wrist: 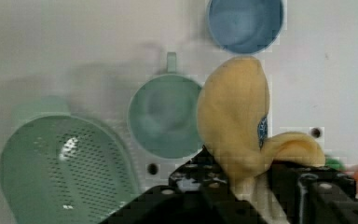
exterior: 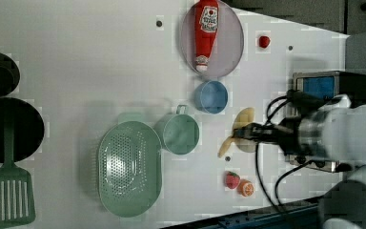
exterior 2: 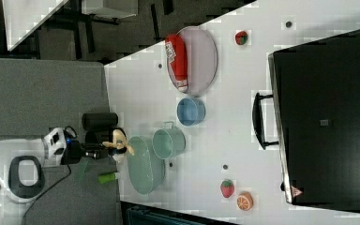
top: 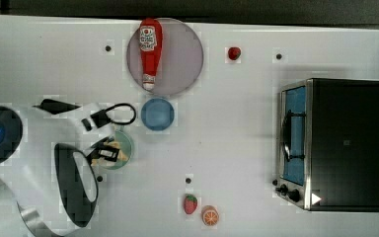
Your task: Pick Banana and place it in mug.
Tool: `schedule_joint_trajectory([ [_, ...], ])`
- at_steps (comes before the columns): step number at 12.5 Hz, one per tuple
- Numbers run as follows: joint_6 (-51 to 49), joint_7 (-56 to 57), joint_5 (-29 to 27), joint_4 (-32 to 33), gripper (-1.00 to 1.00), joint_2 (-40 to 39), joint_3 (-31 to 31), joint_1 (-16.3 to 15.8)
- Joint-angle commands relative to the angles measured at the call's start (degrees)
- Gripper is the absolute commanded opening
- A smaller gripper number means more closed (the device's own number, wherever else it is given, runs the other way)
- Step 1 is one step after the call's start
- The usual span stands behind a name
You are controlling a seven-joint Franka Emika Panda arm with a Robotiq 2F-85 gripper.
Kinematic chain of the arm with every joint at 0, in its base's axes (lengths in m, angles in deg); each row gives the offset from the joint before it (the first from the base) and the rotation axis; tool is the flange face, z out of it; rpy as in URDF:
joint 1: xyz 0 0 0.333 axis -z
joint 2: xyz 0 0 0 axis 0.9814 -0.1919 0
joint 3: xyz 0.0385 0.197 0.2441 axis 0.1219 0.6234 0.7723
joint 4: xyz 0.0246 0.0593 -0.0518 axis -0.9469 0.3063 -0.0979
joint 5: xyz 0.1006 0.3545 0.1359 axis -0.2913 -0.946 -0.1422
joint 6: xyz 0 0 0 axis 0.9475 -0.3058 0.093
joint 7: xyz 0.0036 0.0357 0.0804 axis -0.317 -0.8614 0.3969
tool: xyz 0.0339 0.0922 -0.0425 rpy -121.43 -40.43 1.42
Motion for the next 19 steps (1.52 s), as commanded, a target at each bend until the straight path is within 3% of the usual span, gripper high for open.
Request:
schedule_joint_trajectory([
  [1, 9.0, -10.1, -1.0, 3.3, -0.3, -3.0, 0.9, -0.4],
  [4, 18.0, -10.1, -1.0, 7.5, -0.3, -6.6, 1.0, -0.4],
  [8, 22.1, -10.1, -1.0, 9.7, -0.29, -9.0, 0.8, -0.3],
  [13, 25.2, -10.1, -1.0, 10.4, 0.96, -8.9, 0.9, -0.3],
  [19, 20.3, -11.3, -1.0, 4.5, 1.0, -2.5, -4.4, 1.0],
])
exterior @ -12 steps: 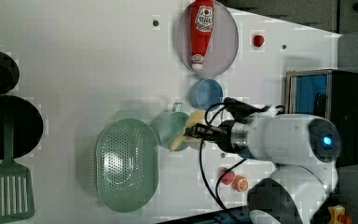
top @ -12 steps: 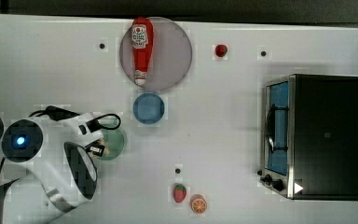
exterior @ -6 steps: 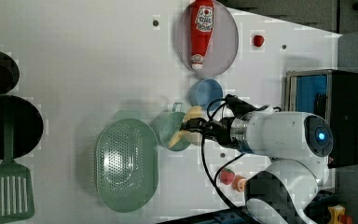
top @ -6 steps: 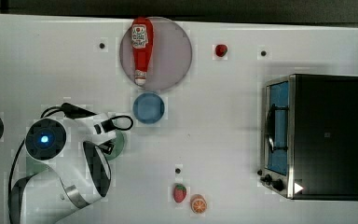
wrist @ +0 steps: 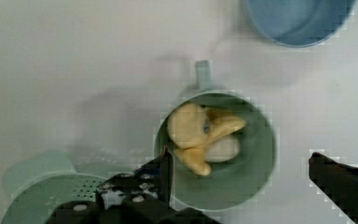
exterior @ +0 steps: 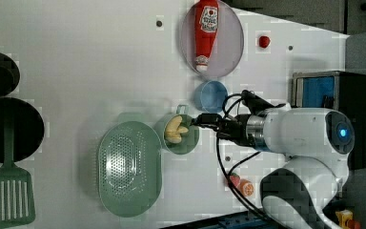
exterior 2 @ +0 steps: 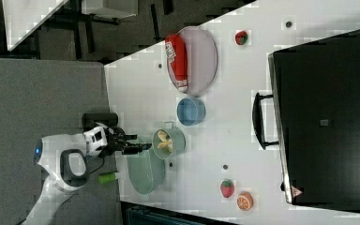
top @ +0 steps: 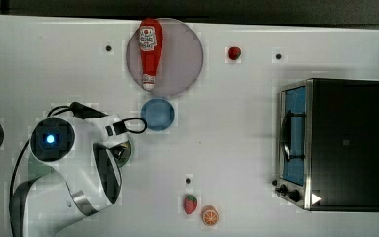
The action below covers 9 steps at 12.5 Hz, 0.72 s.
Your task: Pick Banana and place it in mug.
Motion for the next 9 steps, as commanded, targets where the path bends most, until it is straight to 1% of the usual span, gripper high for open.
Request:
schedule_joint_trajectory([
  [1, -5.2, -2.2, -0.9, -6.6, 1.0, 8.3, -6.1, 1.4],
  [3, -16.3, -2.0, -0.8, -12.7, 1.0, 11.9, -11.4, 1.9],
  [5, -25.7, -1.8, -0.3, -17.9, 1.0, 13.8, -16.3, 2.4],
  [9, -37.3, -1.7, 1.1, -26.8, 1.0, 14.6, -24.2, 2.6],
])
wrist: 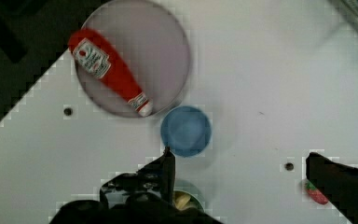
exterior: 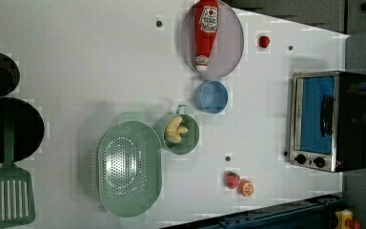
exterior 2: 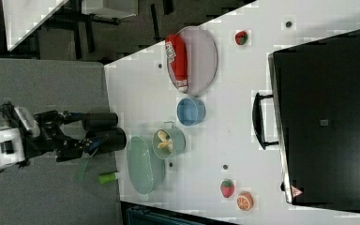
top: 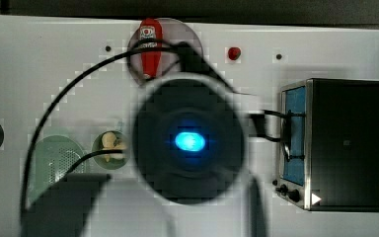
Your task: Pick Banana and place it in mug.
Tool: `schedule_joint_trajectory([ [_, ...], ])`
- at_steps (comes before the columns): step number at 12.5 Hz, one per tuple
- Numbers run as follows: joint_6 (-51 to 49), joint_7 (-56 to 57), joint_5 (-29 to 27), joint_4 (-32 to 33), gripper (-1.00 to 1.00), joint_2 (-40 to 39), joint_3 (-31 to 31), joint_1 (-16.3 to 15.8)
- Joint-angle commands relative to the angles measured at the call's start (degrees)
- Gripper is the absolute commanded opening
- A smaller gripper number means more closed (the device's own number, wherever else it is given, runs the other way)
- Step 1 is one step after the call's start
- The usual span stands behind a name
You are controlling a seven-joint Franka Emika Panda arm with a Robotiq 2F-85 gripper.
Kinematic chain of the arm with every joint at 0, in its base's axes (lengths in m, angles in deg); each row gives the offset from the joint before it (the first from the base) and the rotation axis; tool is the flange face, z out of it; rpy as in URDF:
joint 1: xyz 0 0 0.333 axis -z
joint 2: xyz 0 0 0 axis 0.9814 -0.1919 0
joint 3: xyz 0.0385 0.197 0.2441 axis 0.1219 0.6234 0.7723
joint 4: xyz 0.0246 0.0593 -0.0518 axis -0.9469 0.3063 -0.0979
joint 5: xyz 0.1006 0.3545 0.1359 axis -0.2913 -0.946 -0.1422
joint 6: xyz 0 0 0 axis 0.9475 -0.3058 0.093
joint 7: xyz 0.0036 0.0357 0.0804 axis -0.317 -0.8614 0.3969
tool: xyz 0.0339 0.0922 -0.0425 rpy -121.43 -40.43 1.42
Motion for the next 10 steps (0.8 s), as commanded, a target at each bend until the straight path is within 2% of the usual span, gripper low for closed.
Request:
schedule_joint_trajectory([
  [1, -7.7, -1.6, 2.1, -3.9, 1.0, -2.6, -2.6, 0.6],
  [3, -10.0, -1.6, 2.3, -5.5, 1.0, -2.6, -4.0, 0.6],
  [10, -7.8, -1.6, 2.3, -5.1, 1.0, -3.4, -4.3, 0.6],
])
